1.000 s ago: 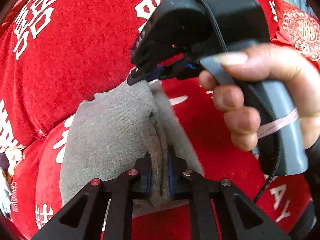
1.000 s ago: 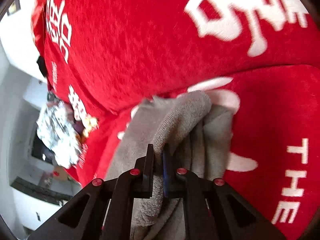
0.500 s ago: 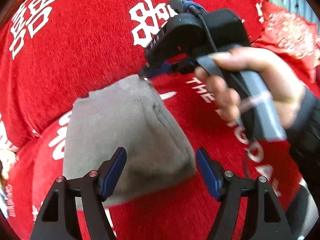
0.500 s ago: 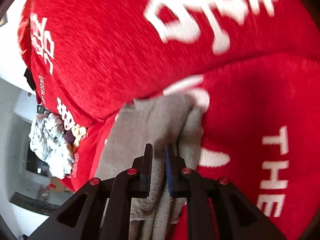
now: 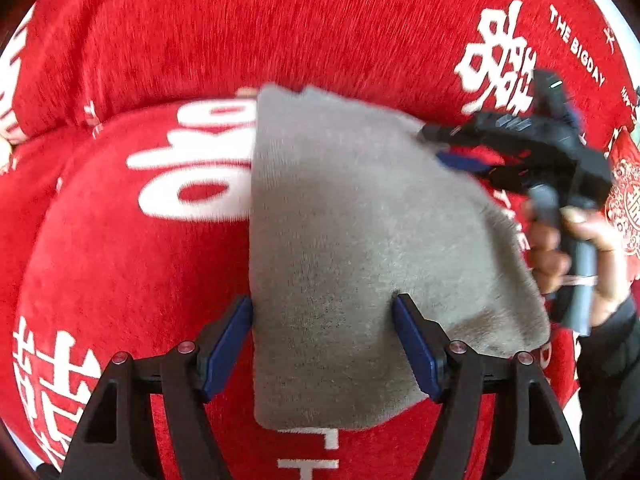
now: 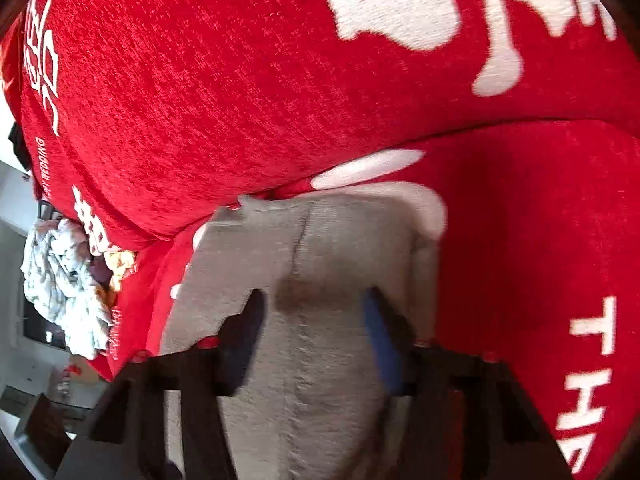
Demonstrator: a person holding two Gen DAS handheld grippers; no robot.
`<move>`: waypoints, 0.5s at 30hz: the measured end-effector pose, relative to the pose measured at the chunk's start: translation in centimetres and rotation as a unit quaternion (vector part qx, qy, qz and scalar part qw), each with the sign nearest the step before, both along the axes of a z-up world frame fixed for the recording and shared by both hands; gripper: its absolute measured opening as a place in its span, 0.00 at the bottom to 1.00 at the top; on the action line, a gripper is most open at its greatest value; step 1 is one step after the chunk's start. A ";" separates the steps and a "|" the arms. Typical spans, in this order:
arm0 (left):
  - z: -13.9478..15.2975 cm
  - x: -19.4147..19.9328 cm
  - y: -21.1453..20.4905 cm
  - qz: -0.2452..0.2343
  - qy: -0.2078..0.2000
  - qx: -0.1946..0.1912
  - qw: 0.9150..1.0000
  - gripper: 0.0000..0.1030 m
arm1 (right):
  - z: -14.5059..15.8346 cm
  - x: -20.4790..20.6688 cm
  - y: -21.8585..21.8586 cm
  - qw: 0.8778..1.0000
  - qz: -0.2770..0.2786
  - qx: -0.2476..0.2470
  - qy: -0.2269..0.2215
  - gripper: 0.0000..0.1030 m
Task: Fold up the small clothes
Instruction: 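Open both tools and lay the folded grey sweater on the cushion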
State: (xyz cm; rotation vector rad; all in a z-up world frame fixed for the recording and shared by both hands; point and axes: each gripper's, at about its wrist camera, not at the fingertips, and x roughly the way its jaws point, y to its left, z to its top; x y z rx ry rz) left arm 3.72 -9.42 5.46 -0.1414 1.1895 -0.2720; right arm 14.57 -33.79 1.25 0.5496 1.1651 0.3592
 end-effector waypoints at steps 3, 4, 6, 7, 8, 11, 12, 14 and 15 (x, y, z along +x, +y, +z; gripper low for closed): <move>0.4 -0.6 0.7 -0.001 -0.015 -0.005 1.000 0.71 | 3.5 -2.8 1.0 0.998 0.041 -0.028 -0.041 0.54; 0.8 -1.0 0.8 -0.002 -0.022 -0.008 1.000 0.71 | 4.7 -4.2 1.4 0.996 0.060 -0.021 -0.056 0.56; 1.5 -1.5 1.2 -0.002 -0.037 -0.011 0.999 0.71 | 6.4 -7.1 1.7 0.992 0.099 0.005 -0.081 0.62; 1.7 -1.6 1.3 -0.001 -0.038 -0.011 0.999 0.71 | 7.1 -8.5 2.2 0.989 0.117 0.018 -0.090 0.65; 1.7 -1.6 1.4 0.000 -0.036 -0.011 0.999 0.71 | 7.4 -9.5 2.7 0.987 0.128 0.028 -0.094 0.66; 1.0 -1.5 1.7 0.012 -0.023 -0.009 1.000 0.71 | 6.4 -11.5 3.4 0.988 0.134 0.022 -0.076 0.67; 0.7 -1.5 1.9 0.012 -0.021 -0.008 1.000 0.71 | 5.6 -11.8 3.3 0.990 0.128 0.007 -0.063 0.67; 0.1 -1.8 2.3 0.011 -0.017 -0.008 1.000 0.71 | 3.8 -12.5 2.5 0.993 0.110 -0.010 -0.041 0.67; -0.1 -2.0 2.5 0.006 -0.015 -0.011 1.000 0.71 | 3.0 -12.9 1.7 0.994 0.102 -0.013 -0.038 0.66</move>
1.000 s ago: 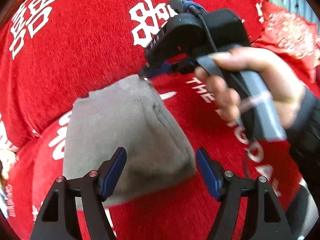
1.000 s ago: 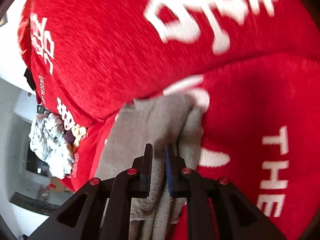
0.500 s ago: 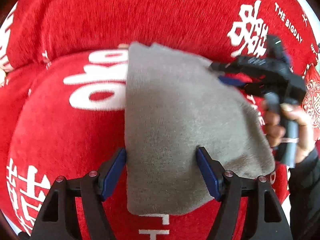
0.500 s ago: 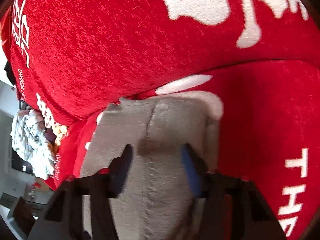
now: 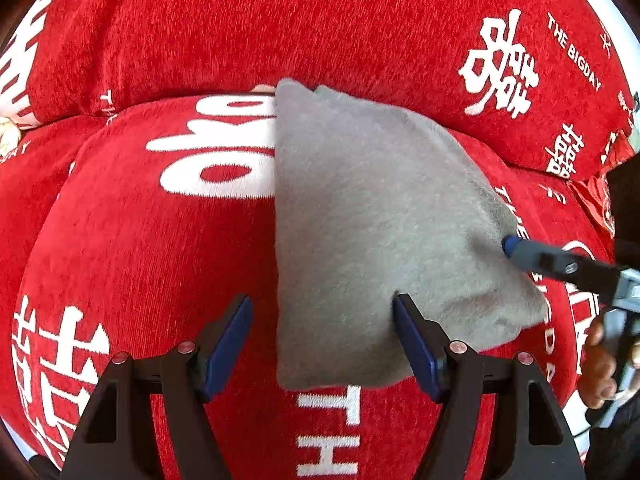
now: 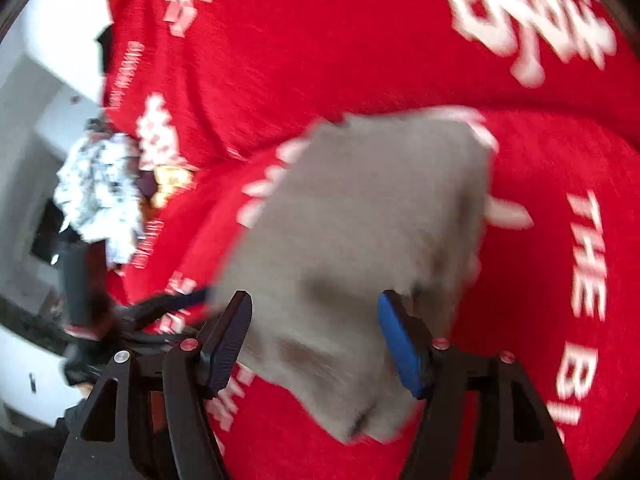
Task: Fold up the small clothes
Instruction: 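Open both tools and lay the folded grey sweater on the cushion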
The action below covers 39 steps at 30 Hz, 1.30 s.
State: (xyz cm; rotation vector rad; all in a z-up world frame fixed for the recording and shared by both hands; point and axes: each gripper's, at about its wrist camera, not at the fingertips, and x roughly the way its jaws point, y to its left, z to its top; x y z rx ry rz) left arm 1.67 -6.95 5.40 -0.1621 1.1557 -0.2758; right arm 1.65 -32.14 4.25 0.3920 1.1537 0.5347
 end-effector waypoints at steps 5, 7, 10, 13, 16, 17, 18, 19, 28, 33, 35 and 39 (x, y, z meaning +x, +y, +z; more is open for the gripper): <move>1.5 -1.1 0.8 0.006 -0.014 -0.010 1.000 0.71 | 2.4 -3.0 0.2 0.998 -0.027 -0.032 -0.037 0.69; 2.4 -1.2 1.0 0.007 -0.027 -0.014 1.000 0.71 | 3.8 -4.7 1.4 0.998 -0.006 -0.019 -0.066 0.73; 2.3 -1.0 0.9 0.011 -0.029 0.000 1.000 0.71 | 4.4 -6.5 3.8 0.996 0.022 -0.012 -0.086 0.74; 0.8 -0.8 0.6 0.008 -0.022 0.026 0.999 0.71 | 2.3 -6.6 4.4 0.997 0.003 -0.052 -0.065 0.74; 0.0 -1.1 0.6 0.003 -0.014 0.030 0.999 0.71 | -0.1 -6.5 2.8 0.997 -0.032 -0.060 -0.037 0.71; 0.0 -1.3 0.6 0.002 -0.017 0.031 0.999 0.71 | 0.1 -6.8 2.6 0.997 -0.035 -0.052 -0.041 0.71; 0.2 -1.6 0.6 0.001 -0.022 0.035 0.999 0.71 | 0.5 -7.0 2.5 0.997 -0.035 -0.053 -0.041 0.71; 0.6 -2.0 0.7 -0.002 -0.031 0.039 0.999 0.71 | 1.1 -7.4 2.6 0.997 -0.033 -0.057 -0.042 0.72; 3.2 -2.0 1.3 -0.019 -0.066 0.041 0.997 0.71 | 5.3 -8.5 0.6 0.990 -0.063 -0.094 -0.088 0.77; 2.5 -0.1 1.8 -0.007 -0.048 0.044 0.998 0.71 | 5.1 -6.9 -1.2 0.987 -0.091 -0.104 -0.077 0.77; 1.9 1.4 2.1 -0.001 -0.028 0.035 0.999 0.71 | 4.9 -6.4 -1.4 0.987 -0.094 -0.108 -0.073 0.77; 1.2 4.2 2.9 0.017 0.009 0.001 1.000 0.71 | 4.0 -4.5 -1.3 0.986 -0.100 -0.117 -0.059 0.77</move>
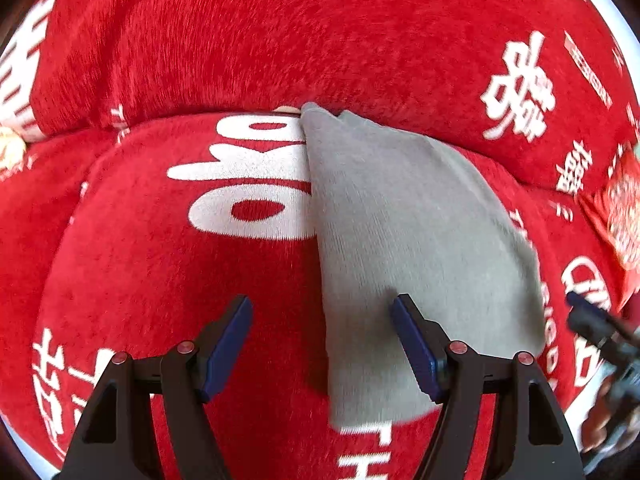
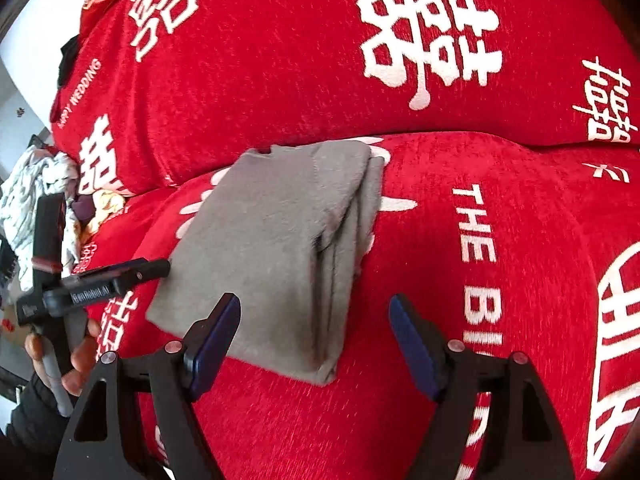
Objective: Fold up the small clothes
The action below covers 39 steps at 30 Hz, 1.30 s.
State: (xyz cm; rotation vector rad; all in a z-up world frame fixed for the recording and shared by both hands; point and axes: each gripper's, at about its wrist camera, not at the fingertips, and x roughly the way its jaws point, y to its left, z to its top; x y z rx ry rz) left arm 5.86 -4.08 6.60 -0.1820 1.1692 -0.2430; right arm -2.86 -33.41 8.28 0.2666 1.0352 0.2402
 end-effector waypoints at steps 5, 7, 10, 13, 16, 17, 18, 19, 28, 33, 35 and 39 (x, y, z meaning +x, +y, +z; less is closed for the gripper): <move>-0.7 3.1 -0.3 -0.008 0.037 -0.044 0.998 0.71 | -0.9 2.3 -0.2 1.000 -0.010 0.007 0.016 0.77; -1.0 3.6 -0.8 -0.018 0.044 -0.056 0.997 0.71 | -1.3 3.3 -0.4 1.000 -0.013 0.017 0.021 0.77; -1.8 4.3 -1.9 -0.030 0.048 -0.060 0.997 0.71 | -2.4 4.8 -0.7 0.999 -0.022 0.029 0.037 0.77; -2.3 4.8 -2.2 -0.031 0.047 -0.080 0.995 0.71 | -3.6 6.2 -1.1 0.997 -0.034 0.039 0.054 0.77; -3.0 5.2 -2.2 -0.030 0.051 -0.101 0.993 0.71 | -4.6 7.2 -1.5 0.995 -0.039 0.063 0.066 0.77; -3.2 5.3 -2.2 -0.032 0.052 -0.104 0.993 0.71 | -5.0 7.5 -1.6 0.994 -0.040 0.071 0.070 0.77; -3.3 5.4 -2.2 -0.032 0.051 -0.107 0.992 0.71 | -5.4 7.9 -1.5 0.993 -0.040 0.080 0.076 0.77; -3.5 5.5 -2.4 -0.032 0.052 -0.109 0.992 0.75 | -5.9 8.2 -1.4 0.992 -0.038 0.088 0.082 0.77; -5.3 6.2 -4.3 -0.046 0.064 -0.118 0.990 0.86 | -7.6 9.8 1.5 0.991 -0.012 0.106 0.083 0.74; -5.1 6.1 -4.7 -0.056 0.049 -0.105 0.992 0.74 | -6.9 9.9 2.1 0.994 -0.001 0.084 0.072 0.53; -4.8 6.0 -5.0 -0.062 0.041 -0.098 0.992 0.69 | -6.8 9.9 2.3 0.995 -0.001 0.078 0.069 0.48; -3.7 5.5 -5.3 -0.072 0.018 -0.086 0.994 0.54 | -5.8 9.5 3.3 0.998 0.005 0.043 0.050 0.41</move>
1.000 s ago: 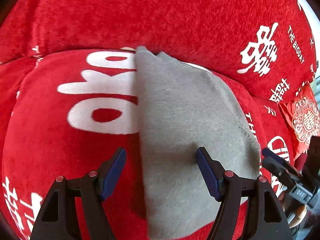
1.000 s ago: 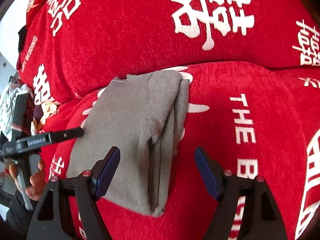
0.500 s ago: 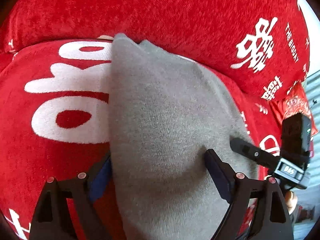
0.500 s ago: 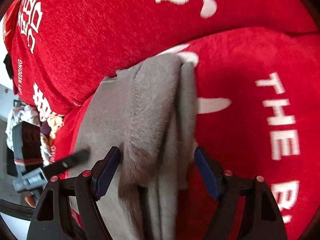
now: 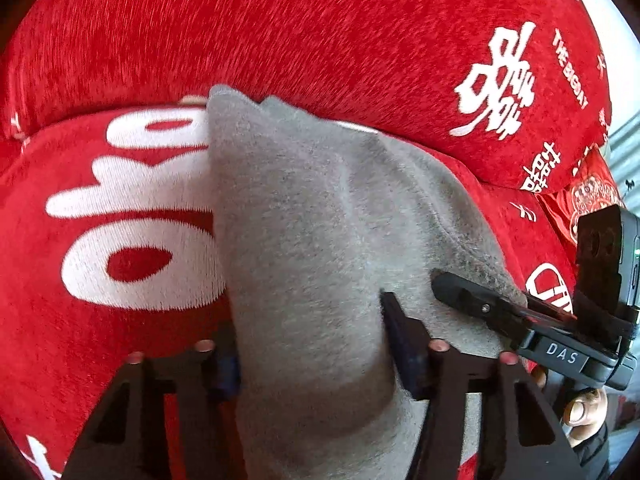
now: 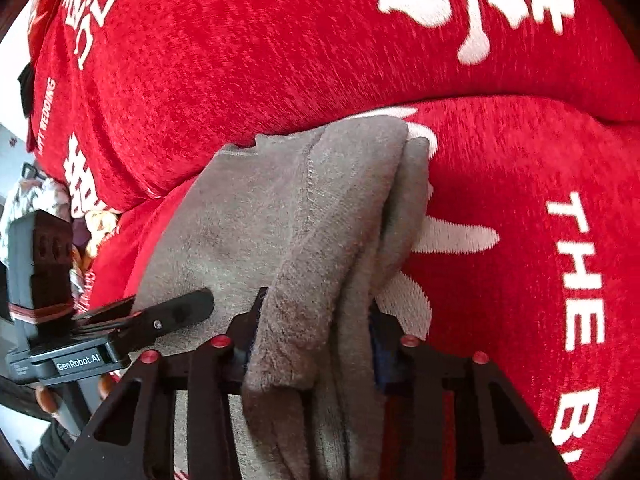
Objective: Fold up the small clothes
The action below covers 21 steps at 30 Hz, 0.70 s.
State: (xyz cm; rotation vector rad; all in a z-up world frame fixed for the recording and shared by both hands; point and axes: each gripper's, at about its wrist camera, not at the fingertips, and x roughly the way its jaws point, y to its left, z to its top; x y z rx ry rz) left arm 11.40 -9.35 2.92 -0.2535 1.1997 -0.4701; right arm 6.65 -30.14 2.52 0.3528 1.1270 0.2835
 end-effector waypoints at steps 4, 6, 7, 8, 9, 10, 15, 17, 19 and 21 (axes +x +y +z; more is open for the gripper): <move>0.7 -0.4 -0.3 -0.003 -0.015 0.017 1.000 0.50 | 1.3 -0.6 0.9 1.000 0.004 -0.022 -0.021 0.36; 1.0 -0.7 -0.1 -0.003 -0.020 0.020 1.000 0.48 | 1.8 -0.9 1.1 0.999 0.005 -0.025 -0.028 0.36; 1.3 -0.9 -0.2 -0.004 -0.026 0.024 0.999 0.48 | 2.1 -1.0 1.2 0.999 0.005 -0.028 -0.032 0.36; 1.6 -1.1 -0.3 -0.005 -0.030 0.028 0.999 0.48 | 2.3 -1.1 1.4 0.999 0.006 -0.031 -0.035 0.35; 1.8 -1.3 -0.4 -0.007 -0.033 0.031 0.999 0.48 | 2.6 -1.3 1.6 0.999 0.008 -0.034 -0.038 0.35; 2.0 -1.6 -0.5 -0.008 -0.036 0.033 0.999 0.48 | 2.9 -1.5 1.9 0.998 0.011 -0.035 -0.041 0.35; 2.9 -2.8 0.0 -0.010 -0.040 0.029 0.999 0.48 | 4.1 -2.7 2.9 0.998 0.019 -0.039 -0.055 0.35; 3.3 -3.5 0.7 -0.010 -0.041 0.027 0.999 0.48 | 4.6 -3.3 3.4 0.997 0.021 -0.041 -0.059 0.35; 3.7 -4.2 1.0 -0.011 -0.044 0.030 0.998 0.48 | 5.0 -4.1 3.8 0.997 0.023 -0.042 -0.063 0.35; 4.0 -5.1 1.3 -0.011 -0.048 0.033 0.998 0.48 | 5.3 -4.8 4.1 0.997 0.025 -0.043 -0.066 0.35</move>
